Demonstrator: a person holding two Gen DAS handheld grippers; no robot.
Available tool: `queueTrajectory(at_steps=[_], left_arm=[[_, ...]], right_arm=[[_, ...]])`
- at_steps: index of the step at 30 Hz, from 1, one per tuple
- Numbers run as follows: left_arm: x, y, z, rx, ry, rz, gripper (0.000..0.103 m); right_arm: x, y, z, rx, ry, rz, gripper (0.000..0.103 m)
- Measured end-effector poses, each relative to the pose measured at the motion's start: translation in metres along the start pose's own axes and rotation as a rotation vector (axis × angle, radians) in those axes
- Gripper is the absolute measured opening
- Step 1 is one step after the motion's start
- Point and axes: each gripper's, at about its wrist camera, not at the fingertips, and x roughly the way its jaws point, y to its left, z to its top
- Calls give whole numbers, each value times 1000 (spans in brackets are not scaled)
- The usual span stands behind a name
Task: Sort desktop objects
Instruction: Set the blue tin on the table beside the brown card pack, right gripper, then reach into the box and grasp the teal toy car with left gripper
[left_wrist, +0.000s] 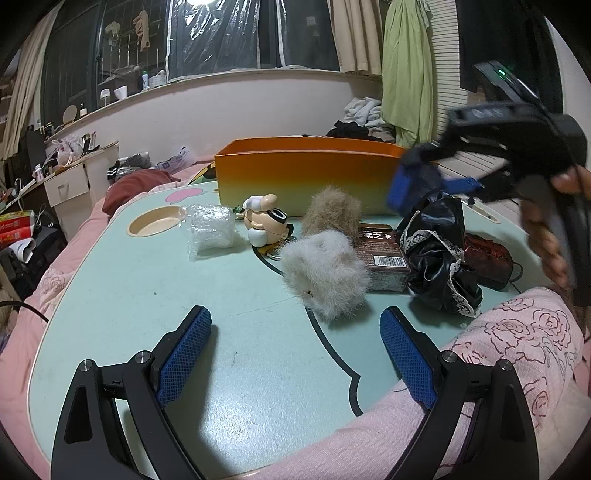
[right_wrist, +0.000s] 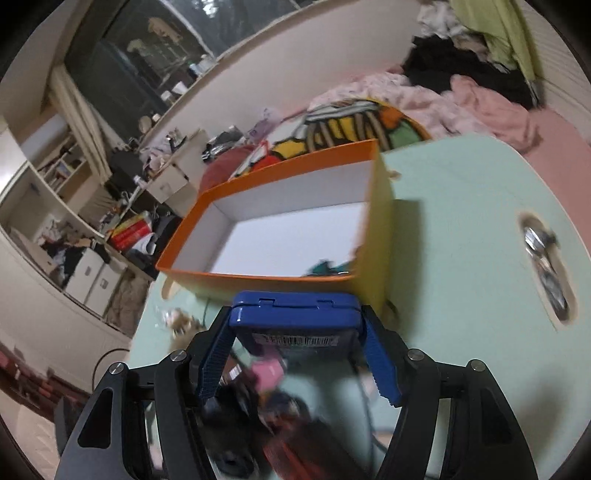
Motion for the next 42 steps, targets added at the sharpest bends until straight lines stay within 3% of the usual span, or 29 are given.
queueTrajectory(at_steps=[5, 13, 16, 18, 22, 32, 36, 39, 42], left_arm=[[0, 0, 0, 0, 0, 0, 93], [0, 0, 0, 0, 0, 0, 93], [0, 1, 0, 0, 1, 0, 93], [0, 1, 0, 2, 1, 1, 93], [0, 1, -1, 3, 1, 1, 93], [-1, 3, 1, -7, 7, -16, 93], [-15, 7, 28, -43, -9, -58, 92], [-40, -3, 82, -36, -113, -86, 93], [-33, -20, 135, -14, -97, -104, 93]], right_arm=[[-26, 6, -14, -37, -69, 28, 75], [-88, -22, -83, -110, -102, -132, 78], [-80, -26, -107, -137, -81, -220, 83], [-78, -27, -115, -146, -130, -231, 85], [-58, -12, -127, -275, -166, -379, 90], [-56, -12, -124, -274, -166, -383, 93], [-58, -12, -124, -274, -166, -383, 95], [-59, -12, -124, -276, -166, -383, 95], [-59, -12, -124, -274, -166, -381, 95]])
